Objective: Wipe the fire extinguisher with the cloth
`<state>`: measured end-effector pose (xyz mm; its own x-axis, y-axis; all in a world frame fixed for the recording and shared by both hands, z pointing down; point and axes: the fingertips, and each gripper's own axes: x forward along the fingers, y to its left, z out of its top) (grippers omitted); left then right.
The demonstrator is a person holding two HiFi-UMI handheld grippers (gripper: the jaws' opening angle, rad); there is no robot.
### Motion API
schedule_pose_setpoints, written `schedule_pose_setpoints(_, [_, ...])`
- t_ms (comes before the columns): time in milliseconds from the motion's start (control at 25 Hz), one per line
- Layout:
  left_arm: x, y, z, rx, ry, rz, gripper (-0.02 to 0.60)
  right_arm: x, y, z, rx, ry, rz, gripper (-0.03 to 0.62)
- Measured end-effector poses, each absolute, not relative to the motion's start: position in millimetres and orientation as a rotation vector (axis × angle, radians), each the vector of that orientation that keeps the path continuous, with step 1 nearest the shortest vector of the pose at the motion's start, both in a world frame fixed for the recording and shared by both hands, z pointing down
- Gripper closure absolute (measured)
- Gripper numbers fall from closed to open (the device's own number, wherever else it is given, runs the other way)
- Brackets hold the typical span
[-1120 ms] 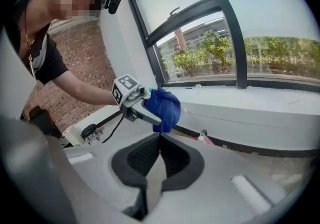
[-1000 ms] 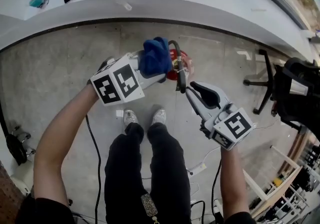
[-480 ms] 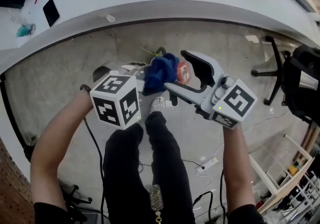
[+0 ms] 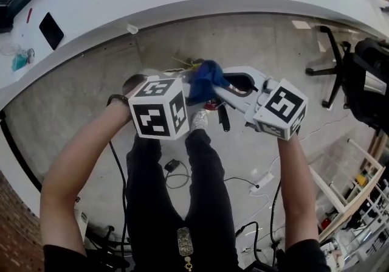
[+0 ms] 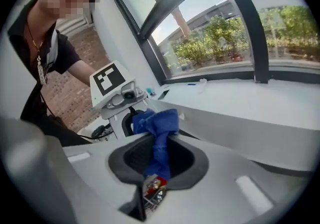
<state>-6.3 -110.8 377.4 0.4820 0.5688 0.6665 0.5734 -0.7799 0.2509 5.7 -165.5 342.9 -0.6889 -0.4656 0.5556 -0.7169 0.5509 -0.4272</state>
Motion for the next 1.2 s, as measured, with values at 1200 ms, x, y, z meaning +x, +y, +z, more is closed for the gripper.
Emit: schedule_pose_setpoints(1200, [4.0, -181.5, 516.9, -3.070, 0.070, -1.980, 0.546, 61.0, -181.9, 489.5, 0.875, -2.053, 0.981, 0.534])
